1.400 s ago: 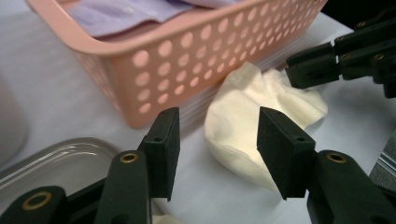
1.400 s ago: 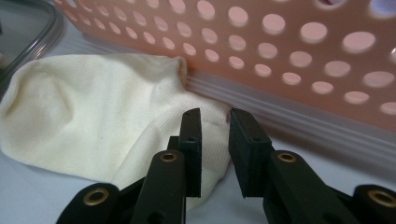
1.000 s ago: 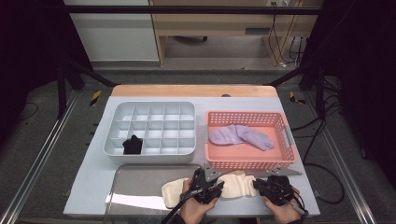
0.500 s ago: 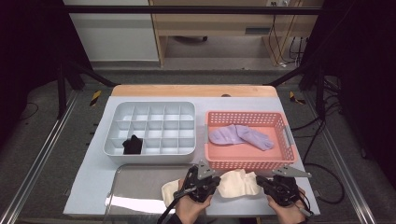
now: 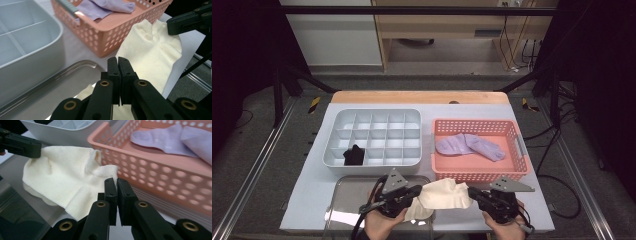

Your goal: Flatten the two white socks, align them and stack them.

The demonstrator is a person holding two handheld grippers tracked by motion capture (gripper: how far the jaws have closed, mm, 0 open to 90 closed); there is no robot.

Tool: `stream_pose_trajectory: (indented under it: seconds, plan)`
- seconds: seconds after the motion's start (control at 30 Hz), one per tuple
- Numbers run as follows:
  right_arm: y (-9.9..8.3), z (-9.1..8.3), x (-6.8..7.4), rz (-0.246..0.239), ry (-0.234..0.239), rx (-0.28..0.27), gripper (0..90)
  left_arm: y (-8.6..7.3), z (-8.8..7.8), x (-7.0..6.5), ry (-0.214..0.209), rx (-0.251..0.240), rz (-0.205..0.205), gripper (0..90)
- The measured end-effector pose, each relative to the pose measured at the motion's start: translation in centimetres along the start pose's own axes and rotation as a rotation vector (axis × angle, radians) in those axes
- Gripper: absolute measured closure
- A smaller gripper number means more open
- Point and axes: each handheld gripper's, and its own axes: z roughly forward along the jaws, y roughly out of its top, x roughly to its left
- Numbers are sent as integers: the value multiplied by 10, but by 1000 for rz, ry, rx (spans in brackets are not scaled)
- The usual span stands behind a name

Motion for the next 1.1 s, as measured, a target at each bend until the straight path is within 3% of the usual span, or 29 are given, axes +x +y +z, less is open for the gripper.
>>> stream_pose_trajectory:
  seconds: [0.13,0.27,0.5,0.87,1.1]
  plan:
    - [5,18,20,-28,40,6,871,-17,-16,17,23,4,-11,883]
    - [7,34,32,-51,70,33,870,-32,-25,30,35,11,-50,883]
    - [12,57,49,-77,98,64,867,-51,-37,41,59,7,-74,883]
    - [2,71,55,-71,111,100,862,-69,-32,49,54,31,-110,883]
    - [-4,78,56,-67,111,122,859,-73,-31,49,68,51,-104,883]
